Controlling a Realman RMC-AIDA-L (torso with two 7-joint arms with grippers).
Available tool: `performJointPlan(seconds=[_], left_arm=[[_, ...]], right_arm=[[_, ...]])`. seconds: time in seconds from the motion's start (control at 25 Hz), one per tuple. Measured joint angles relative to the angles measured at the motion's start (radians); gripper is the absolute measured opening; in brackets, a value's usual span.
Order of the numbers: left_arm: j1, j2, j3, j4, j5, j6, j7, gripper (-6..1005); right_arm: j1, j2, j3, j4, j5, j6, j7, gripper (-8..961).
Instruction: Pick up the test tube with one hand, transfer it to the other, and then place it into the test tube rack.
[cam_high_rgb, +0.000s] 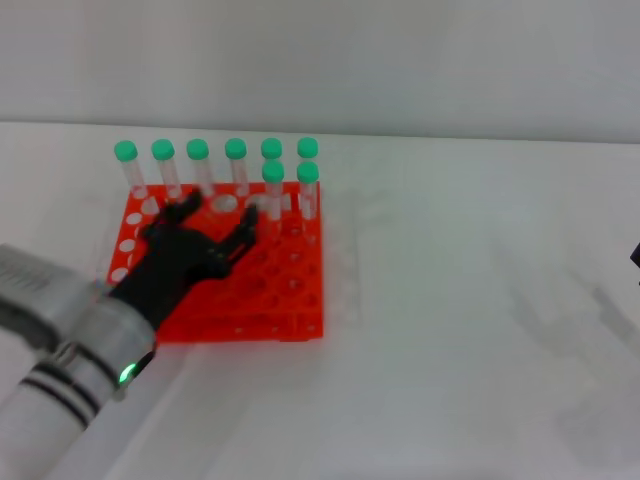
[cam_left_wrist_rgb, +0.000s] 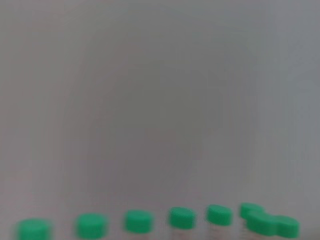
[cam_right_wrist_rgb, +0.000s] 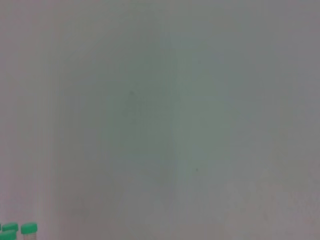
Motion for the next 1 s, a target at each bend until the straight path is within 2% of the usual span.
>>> performJointPlan(seconds=[0.12,0.28,0.4,0.52,0.64,1.0], left_arm=[[0.081,-0.001,-0.015,0.008,-0.027,-0.130,0.000,715],[0.192,-0.004,-0.017,0.011,-0.124,-0.321,-0.002,871],[0.254,-0.005,-0.016,0.012,-0.239,-0.392,-0.008,875],[0.294,-0.006,-0.010,0.013,-0.352,-0.400,-0.043,880],[0.304,-0.007,-0.008,0.032,-0.409,-0.389,-0.115,880],[0.269,-0.007,0.001,0.054,-0.404,-0.333,-0.175,881]], right_arm=[[0.000,0.000,0.001,0.006,0.014,-0.002,-0.031,811],[-0.002,0.001,0.001,0.055,0.135,-0.005,-0.089,812],[-0.008,0.001,0.001,0.097,0.251,-0.010,-0.126,812],[-0.011,0.001,0.001,0.136,0.334,-0.012,-0.147,812],[-0.013,0.002,0.001,0.156,0.358,-0.012,-0.150,811],[-0.030,0.002,-0.008,0.196,0.351,-0.011,-0.150,813]])
